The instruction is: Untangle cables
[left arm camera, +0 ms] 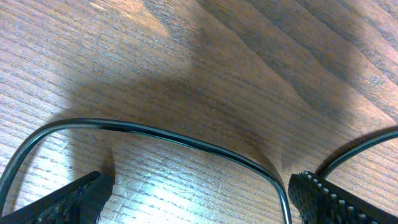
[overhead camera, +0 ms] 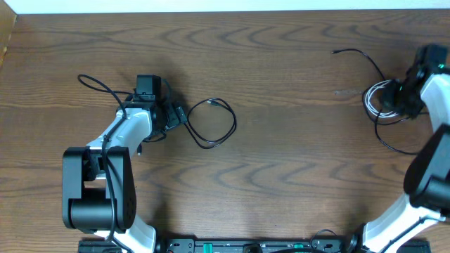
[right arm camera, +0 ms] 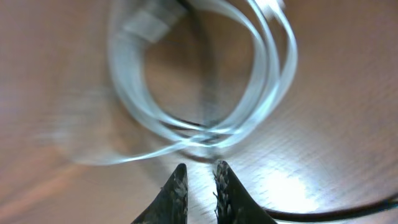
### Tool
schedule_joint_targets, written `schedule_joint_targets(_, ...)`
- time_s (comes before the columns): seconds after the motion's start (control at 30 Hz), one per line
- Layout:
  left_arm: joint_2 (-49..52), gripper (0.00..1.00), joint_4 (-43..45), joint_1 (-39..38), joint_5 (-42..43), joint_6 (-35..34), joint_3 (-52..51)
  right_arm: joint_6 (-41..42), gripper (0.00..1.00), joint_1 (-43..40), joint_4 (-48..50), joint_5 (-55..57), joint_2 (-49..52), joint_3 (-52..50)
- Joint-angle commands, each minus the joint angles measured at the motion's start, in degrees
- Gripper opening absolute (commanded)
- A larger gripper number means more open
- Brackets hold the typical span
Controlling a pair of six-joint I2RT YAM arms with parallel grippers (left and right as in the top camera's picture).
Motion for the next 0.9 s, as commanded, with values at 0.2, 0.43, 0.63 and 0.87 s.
schedule_joint_targets(0.2, 5.55, 0.98, -2.29, 0.55, 1.03, -0.96, -4.44, -2.34, 0.13, 10.14, -0.11, -12.87, -11.63, 3.45)
schedule_joint_targets(0.43, 5.55, 0.98, -2.29, 0.55, 1.05, -0.96, -4.44, -2.34, 0.12, 18.84, 0.90, -12.96, -11.52, 3.41)
schedule_joint_targets(0.63, 5.55, 0.98, -2.29, 0.55, 1.05, -0.96, -4.44, -2.34, 0.13, 23.65, 3.06, -12.96, -11.50, 3.41)
schedule_joint_targets(0.87, 5.55, 0.98, -2.29, 0.55, 1.03, -0.96, -4.44, -4.81, 0.15, 26.86, 2.75, -12.13, -11.50, 3.41)
